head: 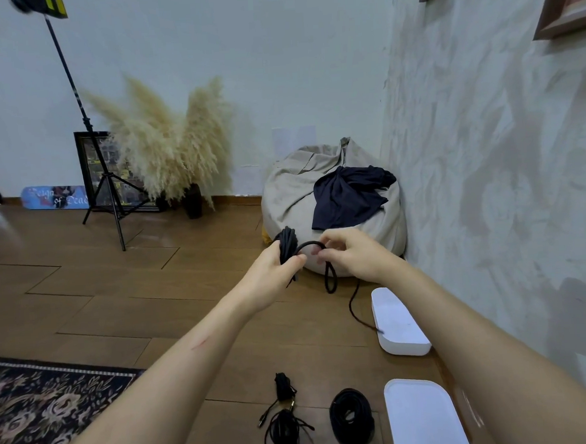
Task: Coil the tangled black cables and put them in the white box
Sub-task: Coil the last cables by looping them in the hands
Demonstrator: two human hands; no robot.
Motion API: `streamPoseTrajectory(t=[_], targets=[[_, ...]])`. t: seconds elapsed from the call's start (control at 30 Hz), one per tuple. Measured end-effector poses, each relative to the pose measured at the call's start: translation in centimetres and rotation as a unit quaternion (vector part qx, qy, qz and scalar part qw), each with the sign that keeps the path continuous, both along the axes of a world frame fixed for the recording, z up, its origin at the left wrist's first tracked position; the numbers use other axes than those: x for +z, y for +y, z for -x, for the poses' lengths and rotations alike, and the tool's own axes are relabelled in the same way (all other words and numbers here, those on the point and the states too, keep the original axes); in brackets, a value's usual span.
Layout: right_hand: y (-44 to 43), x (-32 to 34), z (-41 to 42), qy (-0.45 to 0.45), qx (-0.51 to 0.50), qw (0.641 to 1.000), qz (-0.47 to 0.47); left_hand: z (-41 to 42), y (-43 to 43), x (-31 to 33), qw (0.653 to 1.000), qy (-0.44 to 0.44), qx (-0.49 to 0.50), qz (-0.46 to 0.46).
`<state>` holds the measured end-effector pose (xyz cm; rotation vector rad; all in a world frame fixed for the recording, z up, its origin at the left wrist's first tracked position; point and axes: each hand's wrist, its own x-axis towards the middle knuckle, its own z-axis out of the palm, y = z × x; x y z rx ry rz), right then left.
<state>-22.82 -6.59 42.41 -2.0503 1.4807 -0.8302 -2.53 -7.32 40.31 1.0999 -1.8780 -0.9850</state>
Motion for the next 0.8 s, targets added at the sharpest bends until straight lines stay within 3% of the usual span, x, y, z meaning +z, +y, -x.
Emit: streamPoseTrajectory(t=[0.1,0.27,0.53,0.67,0.8], targets=[[0.1,0.5,0.6,-0.065,0.018,0.996,-0.051,-0.2,-0.4,0.1,1.000,-0.001,0.023,0.010],[-0.4,0.3,1.9,-0.085,0.006,0.991,-0.102,-0.3,-1.0,-0.2,0.998,-0.004,0.068,0.012],[-1.0,-0.4,3.2,0.010,-0.006,0.996,-0.085,-0.4,-1.5,-0.6,0.992,-0.018,0.128,-0.006],[-1.7,-1.0,3.8,0.043,-0.072,0.996,-0.034,-1.0,-2.1,-0.6,0.987,-0.001,0.160,-0.017],[-1.9,-0.7,5.0,-0.081,-0.121,0.989,0.015,-2.1,-2.7,-0.2,0.982,0.009,0.185,-0.019]])
